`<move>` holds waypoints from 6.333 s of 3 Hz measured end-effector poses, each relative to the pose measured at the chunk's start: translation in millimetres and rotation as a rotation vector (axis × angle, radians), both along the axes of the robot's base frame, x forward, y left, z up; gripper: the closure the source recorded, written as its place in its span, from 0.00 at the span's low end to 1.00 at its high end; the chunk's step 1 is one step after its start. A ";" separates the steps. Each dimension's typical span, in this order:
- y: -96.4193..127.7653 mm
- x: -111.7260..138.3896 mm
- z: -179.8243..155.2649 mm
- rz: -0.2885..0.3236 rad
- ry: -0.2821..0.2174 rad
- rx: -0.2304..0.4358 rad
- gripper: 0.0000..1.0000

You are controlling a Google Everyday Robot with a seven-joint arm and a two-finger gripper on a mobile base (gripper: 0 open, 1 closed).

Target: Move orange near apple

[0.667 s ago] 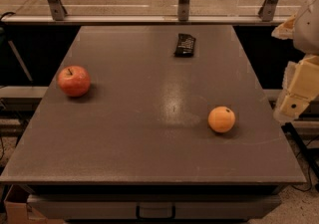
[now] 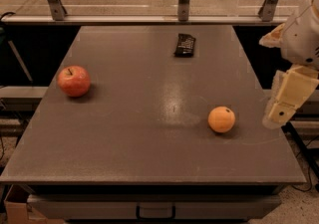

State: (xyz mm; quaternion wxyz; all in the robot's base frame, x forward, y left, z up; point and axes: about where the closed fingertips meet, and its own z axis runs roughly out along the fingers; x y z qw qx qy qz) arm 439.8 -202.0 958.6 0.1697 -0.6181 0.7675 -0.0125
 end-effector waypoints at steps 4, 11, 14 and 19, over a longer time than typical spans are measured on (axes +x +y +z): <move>51.7 17.4 -101.5 0.149 0.057 0.231 0.18; 181.5 38.6 -75.3 0.360 0.054 0.485 1.00; 321.9 93.3 -83.5 0.489 -0.004 0.547 0.85; 343.3 135.1 -88.5 0.430 -0.057 0.607 0.00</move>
Offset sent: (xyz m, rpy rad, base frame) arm 0.0274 0.0600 -0.0937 0.2723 0.0354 0.1483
